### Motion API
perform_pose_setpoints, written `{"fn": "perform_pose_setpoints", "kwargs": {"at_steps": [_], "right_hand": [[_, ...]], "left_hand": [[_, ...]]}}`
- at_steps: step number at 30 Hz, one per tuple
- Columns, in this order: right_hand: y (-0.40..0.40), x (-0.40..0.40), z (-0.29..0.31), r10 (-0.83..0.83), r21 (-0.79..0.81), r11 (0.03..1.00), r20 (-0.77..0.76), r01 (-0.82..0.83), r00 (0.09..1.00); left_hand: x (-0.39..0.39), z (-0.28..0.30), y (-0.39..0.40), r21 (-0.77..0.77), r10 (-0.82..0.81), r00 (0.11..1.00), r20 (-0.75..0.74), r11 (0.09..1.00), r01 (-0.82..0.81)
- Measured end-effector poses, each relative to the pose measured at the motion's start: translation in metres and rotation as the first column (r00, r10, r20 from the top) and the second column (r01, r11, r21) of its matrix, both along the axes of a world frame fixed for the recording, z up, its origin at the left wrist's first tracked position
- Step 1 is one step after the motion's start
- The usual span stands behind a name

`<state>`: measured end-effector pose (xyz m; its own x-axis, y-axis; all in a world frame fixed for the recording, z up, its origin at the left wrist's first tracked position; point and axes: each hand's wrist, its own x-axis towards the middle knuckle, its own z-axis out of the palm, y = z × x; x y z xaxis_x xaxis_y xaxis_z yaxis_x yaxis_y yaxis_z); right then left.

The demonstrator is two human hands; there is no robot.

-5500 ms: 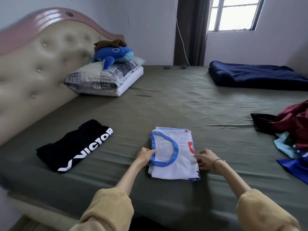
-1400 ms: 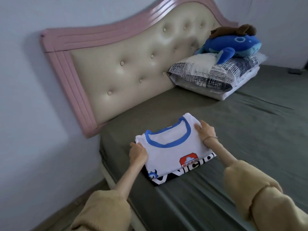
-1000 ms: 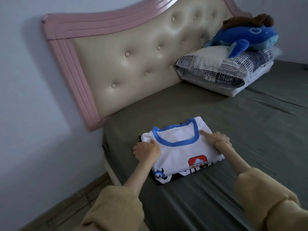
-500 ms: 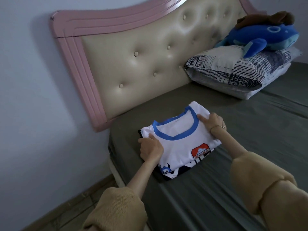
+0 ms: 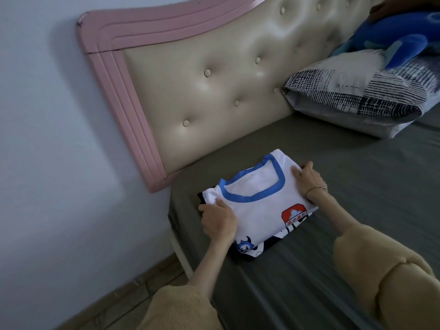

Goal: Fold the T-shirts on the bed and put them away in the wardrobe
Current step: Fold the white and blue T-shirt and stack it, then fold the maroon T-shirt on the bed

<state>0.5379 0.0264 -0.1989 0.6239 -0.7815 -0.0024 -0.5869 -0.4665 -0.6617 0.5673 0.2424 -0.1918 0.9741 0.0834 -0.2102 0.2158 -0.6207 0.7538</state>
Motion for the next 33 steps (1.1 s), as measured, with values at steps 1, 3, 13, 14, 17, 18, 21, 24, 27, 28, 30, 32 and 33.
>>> {"fn": "perform_pose_setpoints", "kwargs": {"at_steps": [1, 3, 13, 14, 17, 18, 21, 24, 27, 28, 30, 32, 33], "right_hand": [[-0.001, -0.003, 0.001, -0.01, -0.023, 1.0, -0.001, 0.01, 1.0], [-0.003, -0.009, 0.004, -0.037, -0.049, 0.998, 0.009, 0.037, 0.999], [-0.016, -0.125, 0.035, -0.023, -0.026, 0.999, -0.055, 0.022, 0.998], [-0.014, -0.142, 0.038, -0.021, -0.01, 1.0, -0.063, 0.02, 0.998], [-0.01, -0.207, 0.048, -0.037, 0.018, 0.999, -0.083, 0.039, 0.996], [-0.01, -0.229, 0.052, -0.047, 0.028, 0.998, -0.087, 0.049, 0.995], [-0.015, -0.303, 0.062, -0.121, 0.058, 0.99, -0.071, 0.125, 0.99], [-0.017, -0.375, 0.073, -0.194, 0.104, 0.975, -0.029, 0.196, 0.981], [-0.013, -0.487, 0.08, -0.314, 0.113, 0.943, -0.007, 0.312, 0.949], [-0.013, -0.52, 0.078, -0.357, 0.123, 0.927, 0.004, 0.354, 0.934], [-0.009, -0.599, 0.074, -0.445, 0.138, 0.888, 0.018, 0.438, 0.895], [-0.003, -0.661, 0.069, -0.526, 0.148, 0.841, -0.004, 0.52, 0.851], [0.0, -0.689, 0.067, -0.554, 0.145, 0.822, -0.012, 0.55, 0.832]], "left_hand": [[0.0, 0.0, 0.0, -0.004, -0.001, 1.0, 0.007, 1.0, 0.001], [0.0, 0.0, 0.002, 0.003, -0.006, 1.0, 0.012, 1.0, 0.006], [-0.058, 0.047, -0.025, 0.313, -0.149, 0.989, -0.019, 0.938, 0.147], [-0.071, 0.052, -0.031, 0.365, -0.203, 0.979, -0.037, 0.909, 0.202], [-0.12, 0.065, -0.055, 0.414, -0.374, 0.926, -0.058, 0.835, 0.363], [-0.139, 0.068, -0.063, 0.414, -0.424, 0.904, -0.057, 0.814, 0.408], [-0.203, 0.074, -0.087, 0.377, -0.586, 0.809, -0.04, 0.741, 0.555], [-0.264, 0.075, -0.11, 0.315, -0.692, 0.72, -0.052, 0.672, 0.67], [-0.357, 0.077, -0.144, 0.236, -0.834, 0.549, -0.055, 0.524, 0.819], [-0.384, 0.076, -0.154, 0.211, -0.865, 0.499, -0.06, 0.477, 0.853], [-0.454, 0.075, -0.173, 0.173, -0.924, 0.374, -0.077, 0.357, 0.918], [-0.509, 0.073, -0.188, 0.131, -0.958, 0.274, -0.085, 0.262, 0.956], [-0.536, 0.07, -0.194, 0.11, -0.97, 0.221, -0.096, 0.211, 0.971]]}}
